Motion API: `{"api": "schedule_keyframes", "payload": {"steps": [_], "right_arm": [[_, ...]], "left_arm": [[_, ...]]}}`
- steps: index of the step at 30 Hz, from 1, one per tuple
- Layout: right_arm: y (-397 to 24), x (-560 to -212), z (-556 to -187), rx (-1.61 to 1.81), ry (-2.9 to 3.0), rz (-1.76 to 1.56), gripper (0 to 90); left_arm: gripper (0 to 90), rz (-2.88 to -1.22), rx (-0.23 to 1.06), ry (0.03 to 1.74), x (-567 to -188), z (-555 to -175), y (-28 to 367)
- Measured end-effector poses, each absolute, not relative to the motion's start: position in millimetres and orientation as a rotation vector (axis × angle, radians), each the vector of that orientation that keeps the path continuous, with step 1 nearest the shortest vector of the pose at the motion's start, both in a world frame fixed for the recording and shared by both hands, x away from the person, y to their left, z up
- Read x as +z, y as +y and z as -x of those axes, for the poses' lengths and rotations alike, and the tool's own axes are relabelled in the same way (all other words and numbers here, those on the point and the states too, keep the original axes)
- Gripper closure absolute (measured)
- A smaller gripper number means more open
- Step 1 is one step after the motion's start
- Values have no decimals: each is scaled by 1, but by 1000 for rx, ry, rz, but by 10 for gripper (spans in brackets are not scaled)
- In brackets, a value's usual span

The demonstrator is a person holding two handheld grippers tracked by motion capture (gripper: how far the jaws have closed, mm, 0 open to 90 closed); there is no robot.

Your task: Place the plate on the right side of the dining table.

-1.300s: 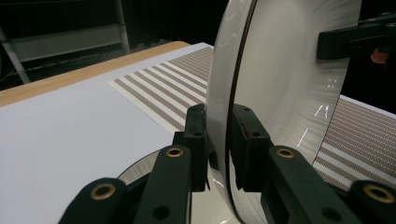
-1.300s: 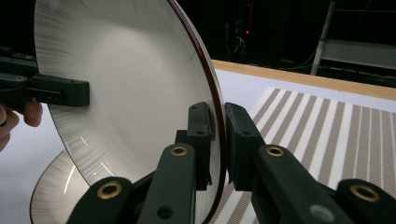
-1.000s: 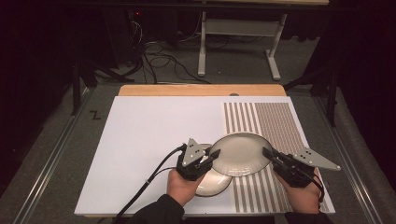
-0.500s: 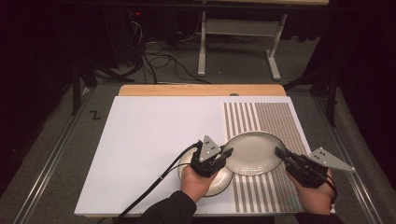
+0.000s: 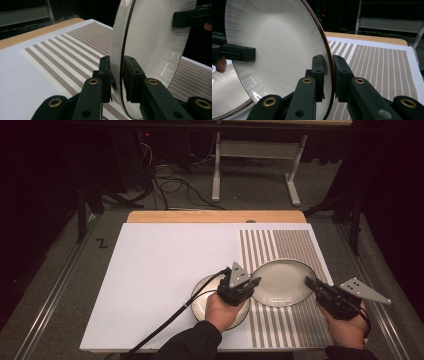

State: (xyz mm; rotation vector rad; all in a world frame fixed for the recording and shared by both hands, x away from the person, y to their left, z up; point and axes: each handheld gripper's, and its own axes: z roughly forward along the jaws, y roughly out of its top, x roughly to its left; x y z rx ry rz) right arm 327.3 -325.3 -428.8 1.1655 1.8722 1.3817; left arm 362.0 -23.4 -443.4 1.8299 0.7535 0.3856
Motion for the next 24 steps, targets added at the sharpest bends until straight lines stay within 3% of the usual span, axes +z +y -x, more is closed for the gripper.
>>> {"api": "schedule_keyframes", "payload": {"steps": [24], "right_arm": [[-345,-456,-340,1291,1862,-1267,821]], "left_arm": [[761,-1964,370,816,-466,-385,-56]]}}
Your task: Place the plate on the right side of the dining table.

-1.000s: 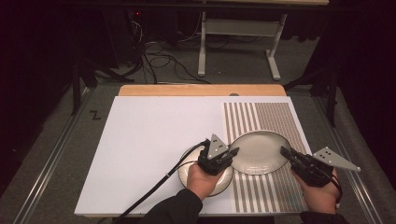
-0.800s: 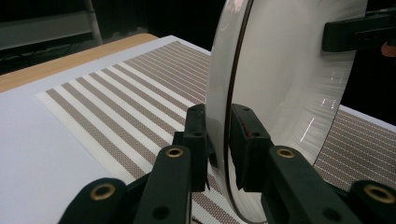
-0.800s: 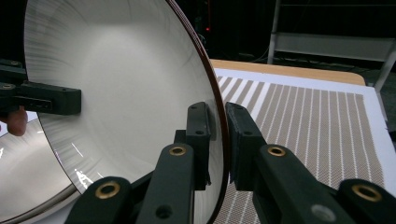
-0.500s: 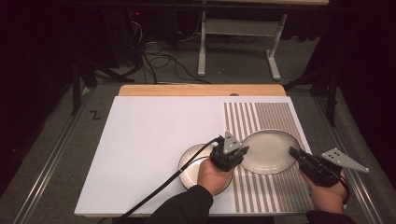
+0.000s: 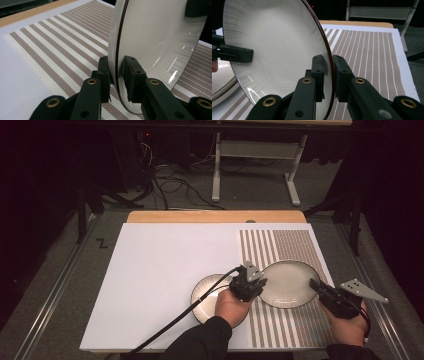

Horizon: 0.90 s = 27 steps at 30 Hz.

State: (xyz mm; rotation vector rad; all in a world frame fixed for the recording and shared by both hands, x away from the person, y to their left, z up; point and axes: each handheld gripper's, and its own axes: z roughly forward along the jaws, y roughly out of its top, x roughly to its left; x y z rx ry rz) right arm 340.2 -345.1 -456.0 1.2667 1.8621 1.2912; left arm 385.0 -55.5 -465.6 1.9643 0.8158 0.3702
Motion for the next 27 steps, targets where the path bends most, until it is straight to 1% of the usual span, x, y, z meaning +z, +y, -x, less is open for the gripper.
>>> {"api": "schedule_keyframes", "payload": {"steps": [9,16,20,23,24,27], "right_arm": [[-345,-463,-342,1252,1881,-1275,827],[-345,-465,-343,1232,1876,-1277,832],[-346,-466,-343,1229,1875,-1282,832],[-346,-467,-344,1219,1878,-1279,834],[-346,-467,-344,1214,1878,-1281,837],[-347,-467,-345,1219,1882,-1296,848]], "left_arm": [[755,-1993,352,855,-474,-389,-59],[752,-1985,350,867,-474,-391,-61],[744,-1984,372,876,-474,-390,-63],[751,-1974,420,893,-472,-390,-63],[739,-1970,417,897,-472,-391,-63],[659,-1971,425,915,-471,-392,-60]]}}
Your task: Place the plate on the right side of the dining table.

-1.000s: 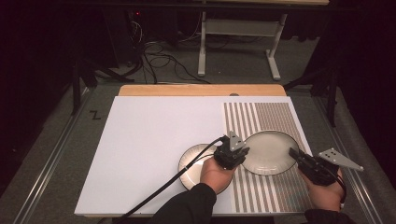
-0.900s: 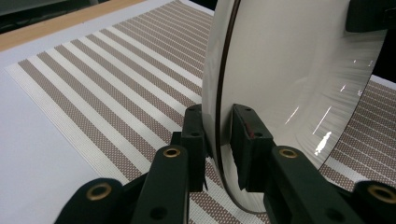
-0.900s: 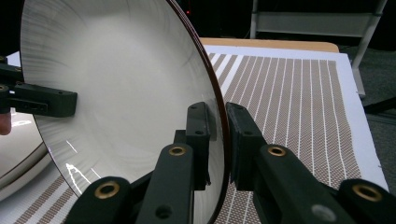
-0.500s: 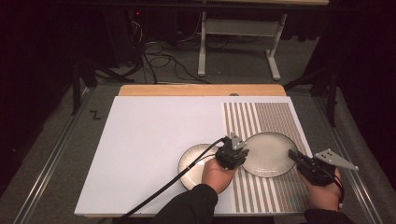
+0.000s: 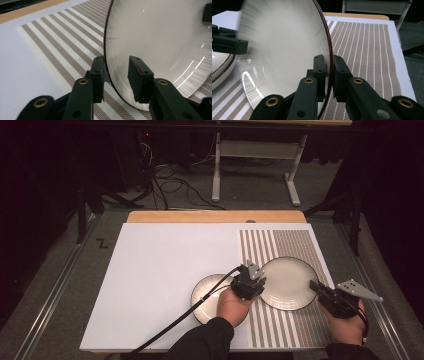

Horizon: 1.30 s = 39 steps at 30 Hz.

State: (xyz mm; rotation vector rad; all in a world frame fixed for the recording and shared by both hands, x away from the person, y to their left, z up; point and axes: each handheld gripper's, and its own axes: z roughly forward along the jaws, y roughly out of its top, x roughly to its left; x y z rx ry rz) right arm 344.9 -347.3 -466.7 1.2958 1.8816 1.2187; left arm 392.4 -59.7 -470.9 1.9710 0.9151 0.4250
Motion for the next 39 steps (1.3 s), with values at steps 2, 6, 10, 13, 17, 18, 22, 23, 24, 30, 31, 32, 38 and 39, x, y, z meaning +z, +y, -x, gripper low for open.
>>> {"api": "schedule_keyframes", "payload": {"steps": [2,6,10,13,17,18,22,23,24,30,31,32,38,39], "right_arm": [[-348,-467,-346,1219,1884,-1294,846],[-348,-468,-349,1212,1887,-1302,845],[-347,-467,-350,1206,1886,-1297,845],[-346,-467,-350,1204,1885,-1296,845],[-345,-467,-352,1199,1879,-1304,844],[-344,-467,-352,1194,1878,-1304,843],[-344,-467,-353,1189,1876,-1302,841],[-343,-467,-353,1185,1875,-1305,840],[-343,-467,-353,1183,1874,-1304,840],[-341,-467,-355,1182,1872,-1306,839],[-341,-467,-355,1182,1872,-1307,838],[-341,-468,-356,1182,1870,-1306,838],[-343,-470,-358,1183,1873,-1316,832],[-343,-470,-358,1183,1873,-1316,832]], "left_arm": [[642,-1953,428,912,-470,-392,-57],[620,-1948,428,886,-467,-388,-53],[574,-1932,440,874,-464,-383,-46],[540,-1931,455,873,-463,-381,-40],[467,-1915,473,887,-463,-376,-25],[442,-1908,477,889,-463,-373,-16],[366,-1883,498,899,-463,-366,6],[349,-1875,501,903,-463,-364,12],[335,-1866,502,908,-462,-362,19],[248,-1847,491,928,-461,-349,53],[234,-1848,491,933,-461,-346,59],[219,-1841,486,943,-461,-342,65],[159,-1838,509,968,-465,-329,104],[156,-1838,509,968,-465,-329,104]]}}
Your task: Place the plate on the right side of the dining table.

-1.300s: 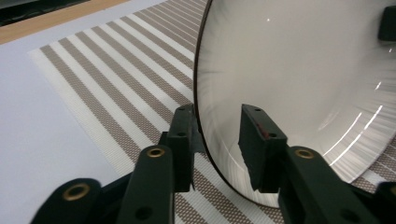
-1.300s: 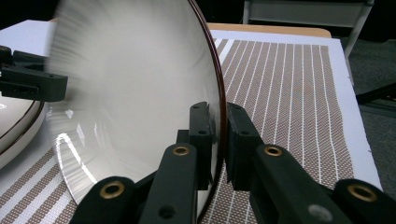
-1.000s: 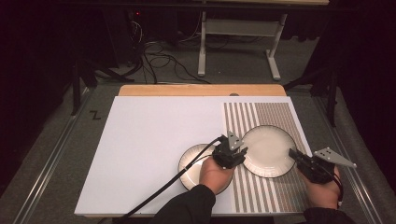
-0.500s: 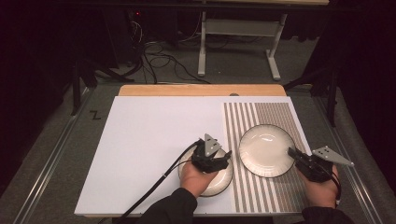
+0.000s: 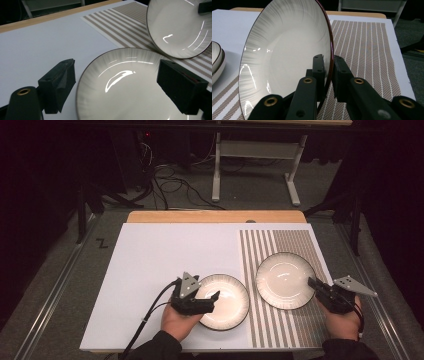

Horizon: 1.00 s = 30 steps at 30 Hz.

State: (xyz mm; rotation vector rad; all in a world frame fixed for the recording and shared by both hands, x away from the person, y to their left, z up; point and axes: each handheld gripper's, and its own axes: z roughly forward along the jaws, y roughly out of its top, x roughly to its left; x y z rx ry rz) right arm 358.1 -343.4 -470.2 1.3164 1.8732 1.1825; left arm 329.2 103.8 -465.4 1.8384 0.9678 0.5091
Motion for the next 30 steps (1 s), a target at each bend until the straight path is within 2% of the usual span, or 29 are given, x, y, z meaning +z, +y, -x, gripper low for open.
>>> {"api": "schedule_keyframes", "payload": {"steps": [5,13,30], "right_arm": [[-343,-471,-362,1169,1881,-1313,829],[-340,-469,-363,1149,1879,-1318,827],[-347,-480,-377,1131,1897,-1397,803]], "left_arm": [[120,-1825,540,1030,-473,-317,152],[120,-1769,608,1073,-479,-296,196],[111,-1783,610,1083,-485,-296,195]]}}
